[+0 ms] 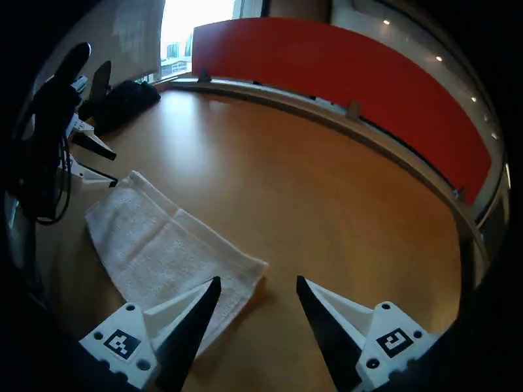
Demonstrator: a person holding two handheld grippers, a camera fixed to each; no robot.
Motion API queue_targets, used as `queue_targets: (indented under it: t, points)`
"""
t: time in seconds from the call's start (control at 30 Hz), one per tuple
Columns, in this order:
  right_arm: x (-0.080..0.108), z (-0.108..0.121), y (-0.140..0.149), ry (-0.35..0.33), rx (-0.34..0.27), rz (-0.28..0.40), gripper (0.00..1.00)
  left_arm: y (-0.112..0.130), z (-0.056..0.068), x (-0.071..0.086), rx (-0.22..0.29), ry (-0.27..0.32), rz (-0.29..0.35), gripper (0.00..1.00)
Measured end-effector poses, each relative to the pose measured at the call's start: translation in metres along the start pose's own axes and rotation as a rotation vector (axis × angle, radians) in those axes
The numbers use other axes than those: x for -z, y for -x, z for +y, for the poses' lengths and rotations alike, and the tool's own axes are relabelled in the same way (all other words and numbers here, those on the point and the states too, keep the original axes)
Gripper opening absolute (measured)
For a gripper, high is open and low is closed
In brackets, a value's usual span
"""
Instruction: Fold towel
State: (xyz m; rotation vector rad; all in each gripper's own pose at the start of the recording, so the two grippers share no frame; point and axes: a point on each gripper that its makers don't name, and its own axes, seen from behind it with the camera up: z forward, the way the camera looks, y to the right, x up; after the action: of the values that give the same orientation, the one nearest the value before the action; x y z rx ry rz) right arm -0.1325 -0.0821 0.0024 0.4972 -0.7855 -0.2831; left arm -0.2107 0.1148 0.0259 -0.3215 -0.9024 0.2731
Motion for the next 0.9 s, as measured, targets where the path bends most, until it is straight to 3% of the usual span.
queue_targets:
  t: [0.3, 0.63, 0.9]
  points:
    - [0.015, -0.009, 0.009, -0.002, -0.008, 0.005, 0.89, 0.010, 0.006, 0.015, 0.024, 0.004, 0.008, 0.92]
    - [0.035, -0.020, 0.018, 0.004, -0.015, 0.018, 0.89, 0.037, 0.020, 0.033, 0.055, 0.016, -0.004, 0.92]
    - [0.045, -0.024, 0.023, 0.005, -0.030, 0.023, 0.89, 0.047, 0.026, 0.039, 0.081, 0.019, -0.009, 0.92]
